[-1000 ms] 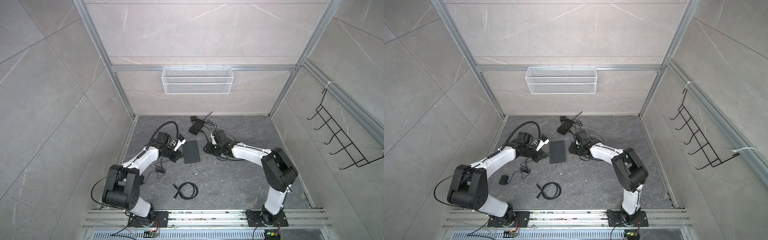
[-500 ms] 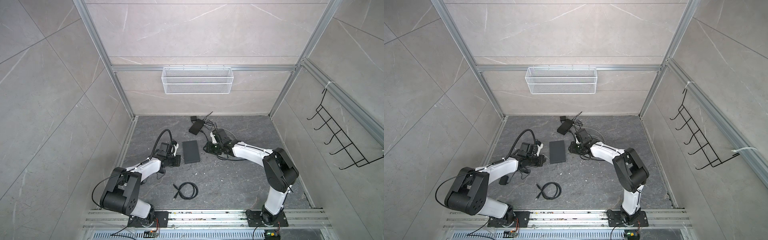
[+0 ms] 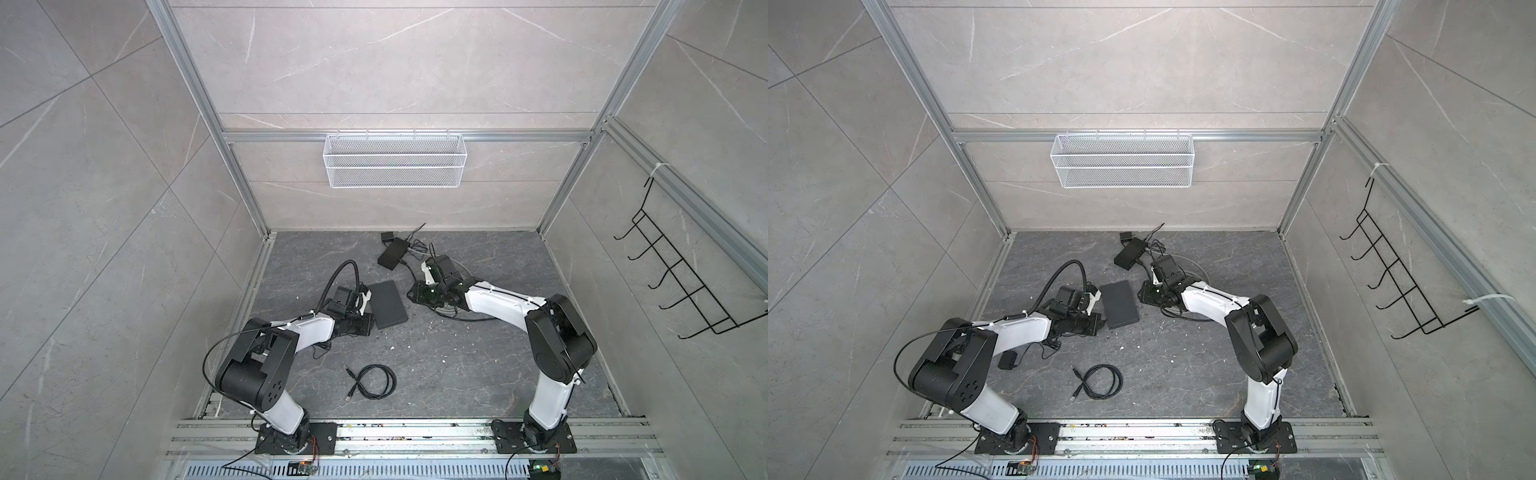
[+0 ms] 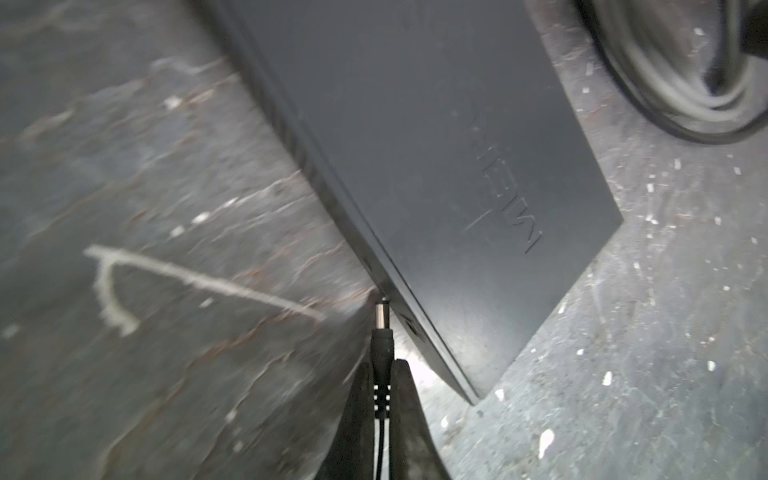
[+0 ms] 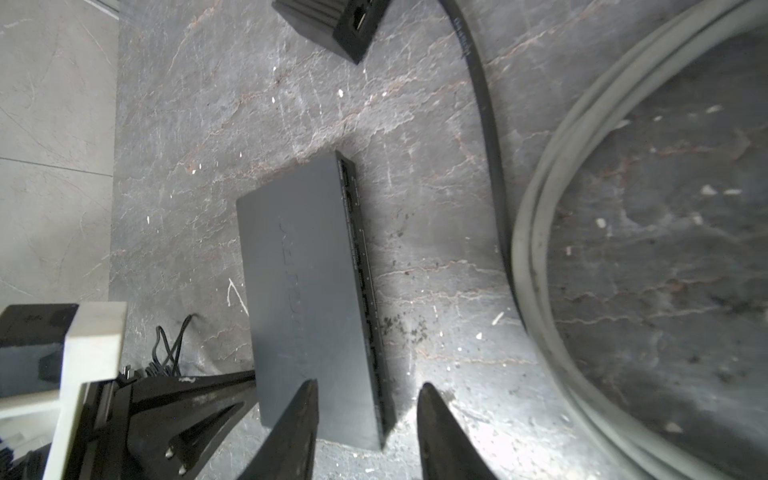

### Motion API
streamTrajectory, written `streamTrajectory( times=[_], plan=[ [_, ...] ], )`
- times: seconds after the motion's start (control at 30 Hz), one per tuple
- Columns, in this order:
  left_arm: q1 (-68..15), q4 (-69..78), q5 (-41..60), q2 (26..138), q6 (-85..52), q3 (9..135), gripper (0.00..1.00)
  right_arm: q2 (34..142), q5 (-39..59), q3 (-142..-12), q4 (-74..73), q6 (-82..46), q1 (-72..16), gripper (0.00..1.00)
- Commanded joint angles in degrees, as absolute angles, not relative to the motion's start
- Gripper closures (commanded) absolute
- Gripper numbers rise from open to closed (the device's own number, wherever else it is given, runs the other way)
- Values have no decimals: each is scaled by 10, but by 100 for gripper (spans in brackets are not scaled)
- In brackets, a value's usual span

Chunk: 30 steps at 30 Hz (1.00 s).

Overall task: Insert the plug into the switch port
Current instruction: 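Align the barrel plug tip with the switch side port using left gripper, then push the barrel plug into the switch port with left gripper while right holds switch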

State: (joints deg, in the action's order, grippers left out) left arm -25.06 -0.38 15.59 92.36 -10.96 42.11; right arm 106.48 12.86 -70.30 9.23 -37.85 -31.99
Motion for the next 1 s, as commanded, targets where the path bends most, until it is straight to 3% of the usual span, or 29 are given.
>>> streamTrajectory(
  times=[0.0, 0.43, 0.97],
  plan=[
    [-262, 46, 198, 917, -89, 426, 100, 1053, 127, -686, 103, -366, -311, 58],
    [-287, 167, 209, 879, -62, 321, 100, 1095, 162, -735, 133, -198, -306, 55],
    [-291, 283, 195, 877, -26, 268, 100, 1147, 217, -751, 103, -186, -301, 48]
  ],
)
